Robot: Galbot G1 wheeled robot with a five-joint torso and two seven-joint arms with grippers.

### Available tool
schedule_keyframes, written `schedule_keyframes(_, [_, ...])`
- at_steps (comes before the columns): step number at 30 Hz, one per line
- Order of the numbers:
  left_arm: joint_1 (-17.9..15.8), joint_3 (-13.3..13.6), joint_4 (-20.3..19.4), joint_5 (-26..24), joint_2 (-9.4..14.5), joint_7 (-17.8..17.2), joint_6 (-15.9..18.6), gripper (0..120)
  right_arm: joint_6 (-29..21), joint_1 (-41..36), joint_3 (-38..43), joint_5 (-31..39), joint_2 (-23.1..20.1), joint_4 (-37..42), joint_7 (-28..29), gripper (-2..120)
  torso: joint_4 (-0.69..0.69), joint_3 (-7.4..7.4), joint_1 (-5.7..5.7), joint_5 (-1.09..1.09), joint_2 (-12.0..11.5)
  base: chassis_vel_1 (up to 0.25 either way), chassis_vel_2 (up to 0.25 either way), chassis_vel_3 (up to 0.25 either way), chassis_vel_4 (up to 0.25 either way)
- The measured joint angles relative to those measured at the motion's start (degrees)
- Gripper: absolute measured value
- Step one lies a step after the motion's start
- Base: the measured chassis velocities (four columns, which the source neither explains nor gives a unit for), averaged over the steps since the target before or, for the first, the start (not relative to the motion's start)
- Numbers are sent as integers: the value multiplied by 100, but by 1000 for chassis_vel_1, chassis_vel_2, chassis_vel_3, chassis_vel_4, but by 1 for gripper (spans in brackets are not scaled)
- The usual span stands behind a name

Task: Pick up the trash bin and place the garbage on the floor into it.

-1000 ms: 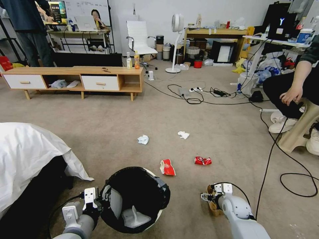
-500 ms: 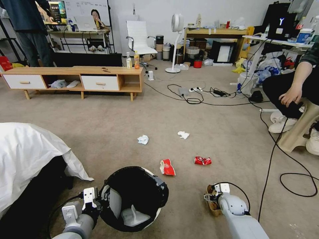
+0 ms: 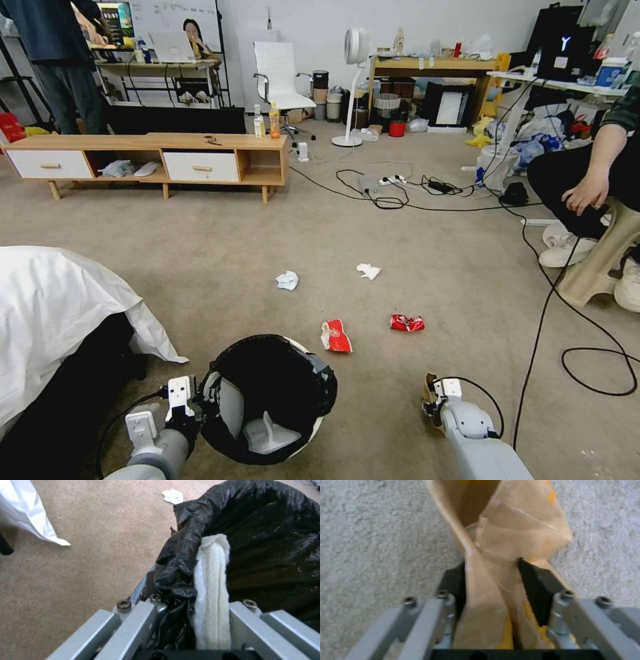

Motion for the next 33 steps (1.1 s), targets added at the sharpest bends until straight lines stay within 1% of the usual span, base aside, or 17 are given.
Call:
schedule_keyframes(1, [-2, -1, 4, 0, 4, 4, -1, 6, 10, -9, 8, -3, 0, 3, 5, 32, -1, 0, 0, 0, 0, 0, 0, 0, 0])
schedule_keyframes(2, [-2, -1, 4, 0, 4, 4, -1, 6, 10, -9, 8, -3, 0, 3, 5, 32, -1, 0, 0, 0, 0, 0, 0, 0, 0])
schedule_keyframes(4, [-5, -1, 7, 1, 9, 7, -2, 6, 16, -18, 25, -2, 4, 28, 10, 22, 0, 0, 0, 1, 0, 0, 0, 0, 0])
schedule_keyframes(5, [-5, -1, 7, 1, 9, 7, -2, 6, 16, -18, 25, -2, 4, 28, 10, 22, 0, 0, 0, 1, 0, 0, 0, 0, 0])
schedule_keyframes(8, [-10, -1, 11, 2, 12, 8, -2, 6, 59, -37, 84, 20, -7, 47, 16, 7, 1, 0, 0, 2, 0, 0, 0, 0, 0])
schedule_keyframes(11, [-11, -1, 10, -6, 14, 9, -3, 6, 153, -79, 146, 45, -29, 97, 14, 1, 3, 0, 0, 5, 0, 0, 0, 0, 0])
schedule_keyframes(14, [-12, -5, 9, -30, 21, 3, -3, 6, 185, -150, 206, 101, -72, 267, 22, 0, 3, 0, 0, 7, 0, 0, 0, 0, 0])
schedule_keyframes(17, [-16, -30, -2, -93, 37, -27, -2, 6, 304, -305, 320, 152, -174, 715, 61, 0, 3, 0, 0, 5, 0, 0, 0, 0, 0])
schedule_keyframes(19, [-50, -80, -18, -157, 72, -60, 22, 6, 742, -445, 491, -28, -330, 1285, 104, 0, 1, 0, 0, 3, 0, 0, 0, 0, 0])
schedule_keyframes(20, [-50, -80, -18, -157, 72, -60, 22, 6, 742, -445, 491, -28, -330, 1285, 104, 0, 1, 0, 0, 3, 0, 0, 0, 0, 0])
schedule_keyframes(22, [-93, -110, -28, -209, 102, -84, 47, 6, 1107, -509, 608, -24, -501, 1778, 55, 0, 1, 0, 0, 4, 0, 0, 0, 0, 0])
schedule_keyframes(25, [-124, -123, -31, -236, 116, -99, 60, 6, 1357, -519, 653, 2, -587, 2018, -20, 0, 2, 0, 0, 2, 0, 0, 0, 0, 0])
schedule_keyframes(26, [-178, -134, -32, -287, 139, -124, 80, 6, 1733, -521, 698, 31, -704, 2330, -166, 0, 1, 0, 0, 2, 0, 0, 0, 0, 0])
schedule_keyframes(28, [-208, -140, -30, -317, 155, -134, 88, 6, 1899, -521, 707, 67, -764, 2501, -247, 0, 1, 0, 0, 2, 0, 0, 0, 0, 0])
schedule_keyframes(31, [-383, -167, -1, -498, 269, -206, 139, 6, 2313, -523, 643, 480, -1086, 3445, -534, 0, 2, 0, 0, 2, 0, 0, 0, 0, 0])
schedule_keyframes(32, [-383, -167, -1, -498, 269, -206, 139, 6, 2313, -523, 643, 480, -1086, 3445, -534, 0, 2, 0, 0, 2, 0, 0, 0, 0, 0])
schedule_keyframes(33, [-469, -179, 16, -588, 329, -248, 170, 6, 2427, -528, 580, 663, -1212, 3836, -661, 0, 1, 0, 0, 2, -1, 0, 0, 0, 0])
